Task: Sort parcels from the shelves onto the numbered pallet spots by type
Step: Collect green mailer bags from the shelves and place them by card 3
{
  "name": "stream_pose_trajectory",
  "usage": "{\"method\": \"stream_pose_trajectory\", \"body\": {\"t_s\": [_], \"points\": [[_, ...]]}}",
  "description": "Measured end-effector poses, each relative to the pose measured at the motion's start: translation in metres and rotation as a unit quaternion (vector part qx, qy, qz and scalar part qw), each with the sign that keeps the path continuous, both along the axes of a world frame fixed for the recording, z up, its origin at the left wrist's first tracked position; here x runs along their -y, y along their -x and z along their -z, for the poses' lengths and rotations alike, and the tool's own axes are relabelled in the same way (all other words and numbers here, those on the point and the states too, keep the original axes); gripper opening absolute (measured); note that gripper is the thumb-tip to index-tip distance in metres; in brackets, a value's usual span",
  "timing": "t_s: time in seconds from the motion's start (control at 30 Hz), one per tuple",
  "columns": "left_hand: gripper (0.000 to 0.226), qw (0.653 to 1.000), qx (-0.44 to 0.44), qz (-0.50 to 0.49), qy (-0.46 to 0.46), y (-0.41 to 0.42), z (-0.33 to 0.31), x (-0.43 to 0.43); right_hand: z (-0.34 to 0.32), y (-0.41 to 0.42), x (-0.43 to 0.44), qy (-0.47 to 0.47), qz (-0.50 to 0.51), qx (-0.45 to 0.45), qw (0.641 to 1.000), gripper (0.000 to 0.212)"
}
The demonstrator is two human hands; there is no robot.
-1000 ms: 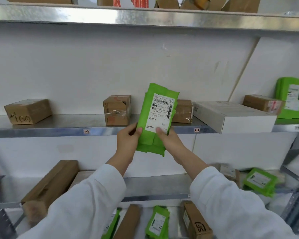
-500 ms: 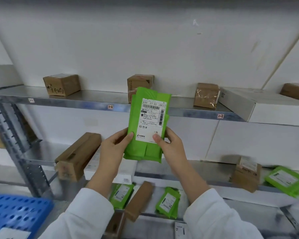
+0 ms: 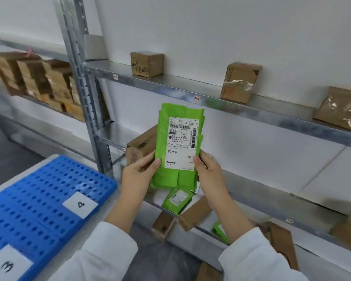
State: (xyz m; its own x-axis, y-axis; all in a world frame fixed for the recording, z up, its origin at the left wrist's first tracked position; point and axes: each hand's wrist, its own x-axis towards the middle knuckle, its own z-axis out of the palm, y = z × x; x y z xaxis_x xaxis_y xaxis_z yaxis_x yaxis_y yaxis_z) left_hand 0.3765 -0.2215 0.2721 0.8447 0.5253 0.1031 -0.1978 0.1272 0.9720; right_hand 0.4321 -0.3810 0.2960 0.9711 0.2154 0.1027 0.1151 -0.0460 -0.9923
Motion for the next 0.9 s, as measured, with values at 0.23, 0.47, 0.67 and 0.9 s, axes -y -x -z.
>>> {"method": "stream_pose_trajectory", "body": {"t_s": [0.23, 0.47, 0.67, 0.9], "points": [[0.038, 0.997, -0.02, -0.075, 0.014, 0.045, 0.01, -0.067, 0.007, 0.01, -0.08, 0.071, -0.111, -0.001, 0.991, 0.032], [0.04, 0.98, -0.054, -0.187, 0.042, 0.112, 0.015, -0.146, 0.017, 0.043, -0.184, 0.091, -0.211, -0.021, 0.973, 0.039], [0.036, 0.962, -0.062, -0.254, 0.076, 0.166, 0.016, -0.213, 0.02, 0.084, -0.27, 0.12, -0.267, -0.02, 0.956, 0.038], [0.031, 0.933, -0.056, -0.341, 0.104, 0.236, 0.023, -0.279, 0.025, 0.142, -0.36, 0.135, -0.339, -0.022, 0.931, 0.035]]}}
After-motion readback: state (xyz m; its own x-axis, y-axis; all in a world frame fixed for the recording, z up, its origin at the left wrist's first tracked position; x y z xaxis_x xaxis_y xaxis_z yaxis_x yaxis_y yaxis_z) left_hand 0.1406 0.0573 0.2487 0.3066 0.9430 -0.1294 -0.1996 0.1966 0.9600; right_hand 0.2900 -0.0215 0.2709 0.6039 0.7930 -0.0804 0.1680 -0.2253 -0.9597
